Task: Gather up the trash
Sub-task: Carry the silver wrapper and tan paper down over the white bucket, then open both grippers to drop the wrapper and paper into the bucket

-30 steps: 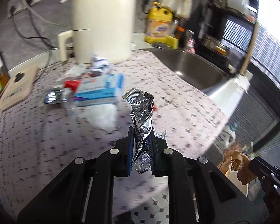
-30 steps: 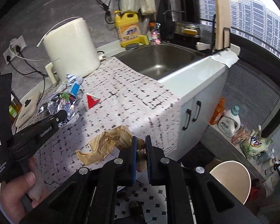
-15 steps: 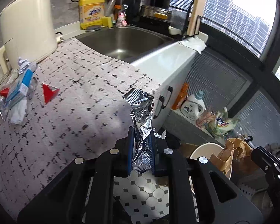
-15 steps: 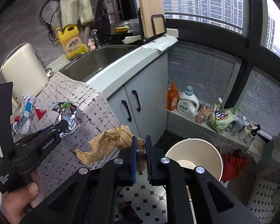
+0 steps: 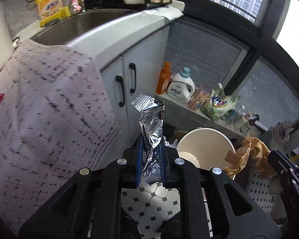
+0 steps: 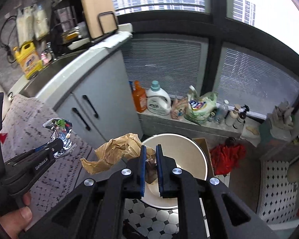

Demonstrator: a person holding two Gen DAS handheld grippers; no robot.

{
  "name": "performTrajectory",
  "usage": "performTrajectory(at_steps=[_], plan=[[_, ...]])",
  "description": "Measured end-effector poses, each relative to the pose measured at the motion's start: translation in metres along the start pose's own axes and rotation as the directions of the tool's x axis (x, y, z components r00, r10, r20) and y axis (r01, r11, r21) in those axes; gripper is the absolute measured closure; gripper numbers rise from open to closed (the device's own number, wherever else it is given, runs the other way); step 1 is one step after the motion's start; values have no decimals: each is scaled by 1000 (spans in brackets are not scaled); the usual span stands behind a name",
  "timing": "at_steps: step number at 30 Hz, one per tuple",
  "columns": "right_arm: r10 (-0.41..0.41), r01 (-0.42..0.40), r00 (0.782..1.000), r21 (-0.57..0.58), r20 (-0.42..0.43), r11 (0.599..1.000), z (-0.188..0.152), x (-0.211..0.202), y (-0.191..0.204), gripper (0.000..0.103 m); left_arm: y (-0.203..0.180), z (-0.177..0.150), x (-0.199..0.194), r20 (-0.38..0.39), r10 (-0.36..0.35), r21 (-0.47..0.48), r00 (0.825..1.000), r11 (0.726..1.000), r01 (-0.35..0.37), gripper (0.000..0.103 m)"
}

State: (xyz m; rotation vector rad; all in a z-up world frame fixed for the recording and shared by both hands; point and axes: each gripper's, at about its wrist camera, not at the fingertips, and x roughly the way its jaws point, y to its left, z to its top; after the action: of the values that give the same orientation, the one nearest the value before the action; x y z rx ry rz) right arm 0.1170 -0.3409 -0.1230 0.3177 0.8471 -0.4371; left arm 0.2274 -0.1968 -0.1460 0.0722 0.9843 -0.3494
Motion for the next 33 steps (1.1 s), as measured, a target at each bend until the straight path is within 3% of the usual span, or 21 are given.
performTrajectory(at_steps=[5, 7, 9, 11, 20, 26, 31, 33], plan=[[-31, 34, 999, 75, -34, 997, -13, 26, -27, 91, -23, -6, 31, -41, -7, 40, 999, 999, 9, 88], [-41, 45, 998, 105, -42, 993, -17, 34, -38, 86, -30, -8, 39, -53, -12, 52, 999, 999, 15, 88], [-41, 47, 998, 126, -49, 991, -20, 39, -48, 71, -38, -11, 47, -65, -18, 66, 998, 998, 23, 88], [-47, 55, 997, 143, -54, 988, -24, 40, -56, 64, -48, -15, 52, -74, -26, 80, 997, 996, 32, 88], [-74, 87, 994, 167, -83, 982, -31, 35, -91, 57, -95, -29, 61, -113, -74, 125, 991, 988, 88, 88], [-83, 100, 991, 174, -102, 980, -34, 33, -113, 57, -119, -38, 77, -171, -125, 130, 977, 980, 148, 87], [-81, 103, 989, 188, -122, 977, -37, 33, -126, 57, -131, -38, 79, -172, -173, 111, 970, 975, 193, 53], [-76, 99, 989, 194, -125, 976, -36, 34, -130, 57, -131, -38, 77, -167, -169, 108, 971, 976, 188, 51]])
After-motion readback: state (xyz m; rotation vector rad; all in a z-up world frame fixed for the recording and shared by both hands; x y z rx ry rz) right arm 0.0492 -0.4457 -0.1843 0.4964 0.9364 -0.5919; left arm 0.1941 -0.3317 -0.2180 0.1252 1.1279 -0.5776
